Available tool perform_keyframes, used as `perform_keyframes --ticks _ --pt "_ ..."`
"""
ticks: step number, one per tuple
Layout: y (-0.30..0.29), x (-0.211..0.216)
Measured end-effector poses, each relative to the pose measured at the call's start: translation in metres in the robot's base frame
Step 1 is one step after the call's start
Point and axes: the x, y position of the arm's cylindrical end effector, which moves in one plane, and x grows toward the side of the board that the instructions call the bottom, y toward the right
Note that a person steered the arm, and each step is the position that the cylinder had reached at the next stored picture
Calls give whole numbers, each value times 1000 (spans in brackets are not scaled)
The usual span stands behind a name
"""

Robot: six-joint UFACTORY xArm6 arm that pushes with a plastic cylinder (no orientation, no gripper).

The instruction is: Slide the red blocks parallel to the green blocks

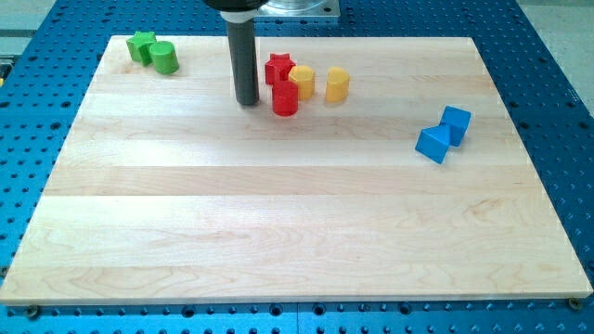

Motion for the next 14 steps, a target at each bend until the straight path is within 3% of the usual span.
perform_keyframes --ticks 1,2,3,4,6,7,8,9,10,11,12,13,14 --pt "0 -55" --pt "91 -67" --pt "95 -82" --pt "51 -32" --pt "216 -28" --pt "230 -65" --pt "213 -60" --pt "97 -79" --pt "-27 -39" --pt "0 51" --pt "30 43" --pt "101 3" --pt "93 -33"
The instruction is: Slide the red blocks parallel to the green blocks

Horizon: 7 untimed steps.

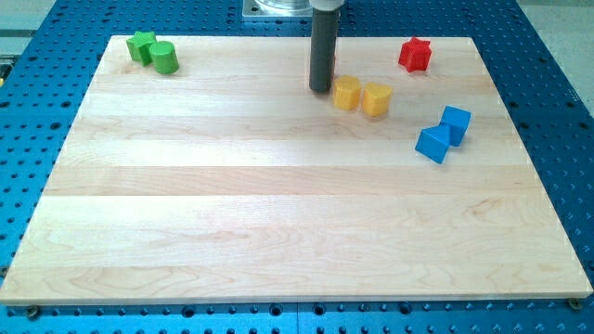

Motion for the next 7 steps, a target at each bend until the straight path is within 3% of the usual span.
perform_keyframes --ticks 1,2,3,5,7 --pt "-57 -13" --pt "51 -18" --pt "89 -22" --pt "20 -29" --pt "23 -24"
